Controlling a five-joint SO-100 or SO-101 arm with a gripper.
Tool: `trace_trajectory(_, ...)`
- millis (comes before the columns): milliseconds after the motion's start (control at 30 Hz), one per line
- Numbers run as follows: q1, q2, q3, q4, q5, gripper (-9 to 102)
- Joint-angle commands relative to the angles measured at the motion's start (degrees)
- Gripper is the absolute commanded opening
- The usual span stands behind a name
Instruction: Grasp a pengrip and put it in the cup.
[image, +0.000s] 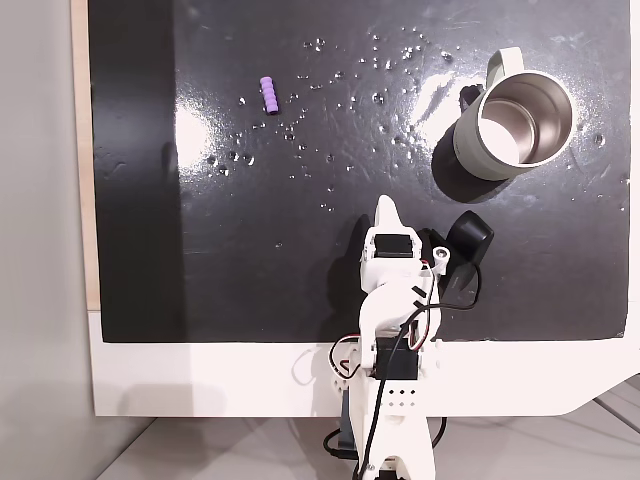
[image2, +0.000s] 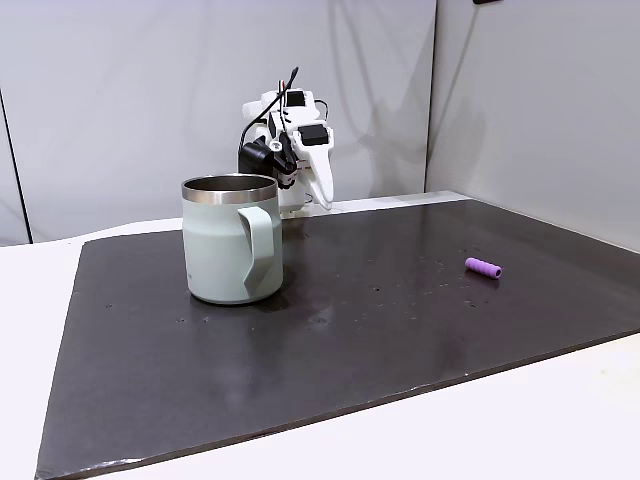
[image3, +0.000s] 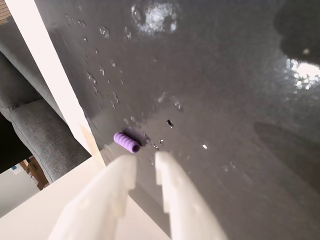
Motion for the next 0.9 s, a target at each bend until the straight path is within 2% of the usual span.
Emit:
trace_trajectory(0,-3.16,0.53,-0.44,0.18,-3.25,0)
trace_trajectory(500,-2.2,0.53,-1.58,1.14,-4.75,0)
trace_trajectory(700,-2.99,-0.44,-13.62,5.1,-12.48,0)
trace_trajectory(867,-5.63,-16.44,-30.5,6.42,-17.67,0)
